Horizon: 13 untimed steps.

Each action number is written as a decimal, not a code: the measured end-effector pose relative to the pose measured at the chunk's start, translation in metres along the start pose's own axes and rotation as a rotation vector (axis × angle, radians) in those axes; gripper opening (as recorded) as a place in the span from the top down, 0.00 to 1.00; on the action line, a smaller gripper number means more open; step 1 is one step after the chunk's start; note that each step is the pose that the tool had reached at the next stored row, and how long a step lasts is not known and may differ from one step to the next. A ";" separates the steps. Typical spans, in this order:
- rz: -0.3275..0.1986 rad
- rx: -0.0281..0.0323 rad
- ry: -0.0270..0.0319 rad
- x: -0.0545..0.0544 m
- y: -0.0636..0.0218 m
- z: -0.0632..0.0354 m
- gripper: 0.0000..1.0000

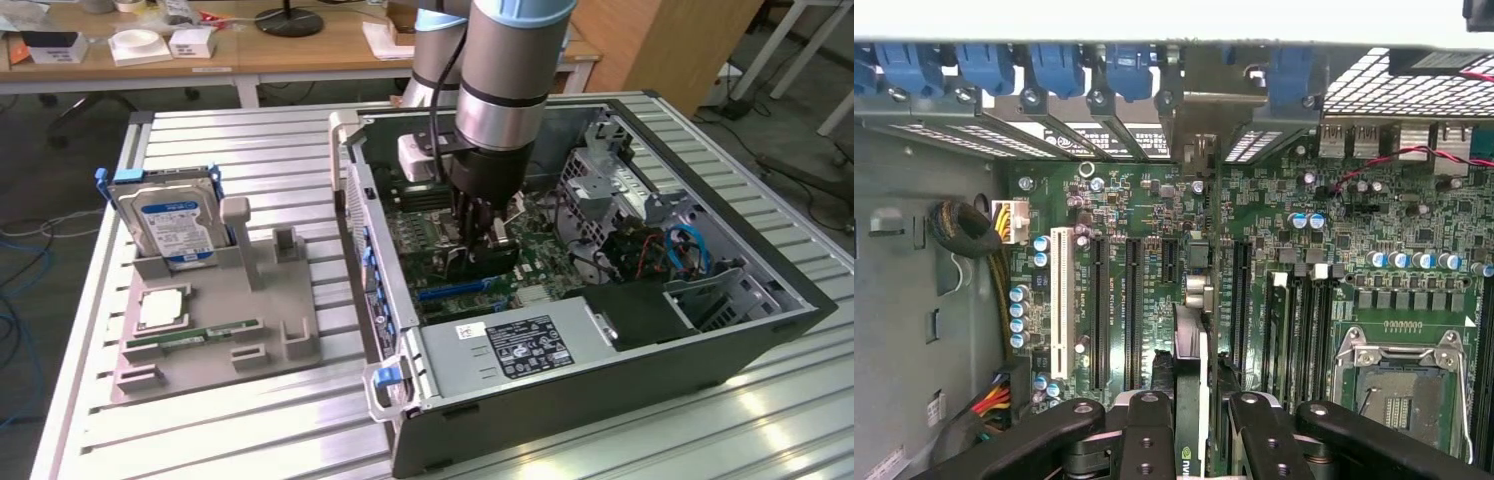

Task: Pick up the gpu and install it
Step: 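Insert the gpu into the slot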

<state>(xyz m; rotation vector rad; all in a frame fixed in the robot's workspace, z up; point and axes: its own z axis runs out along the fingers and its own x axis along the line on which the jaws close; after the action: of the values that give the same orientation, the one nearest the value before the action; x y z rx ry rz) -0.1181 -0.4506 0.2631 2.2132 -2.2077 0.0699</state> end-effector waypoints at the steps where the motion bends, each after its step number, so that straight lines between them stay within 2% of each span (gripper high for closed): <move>1: 0.000 0.0001 -0.0001 0.000 0.0000 0.0000 0.74; 13: 0.000 0.0020 0.0000 -0.001 0.0002 0.0027 0.74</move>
<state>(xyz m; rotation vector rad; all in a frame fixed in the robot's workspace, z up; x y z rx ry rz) -0.1183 -0.4498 0.2604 2.2146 -2.2082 0.0721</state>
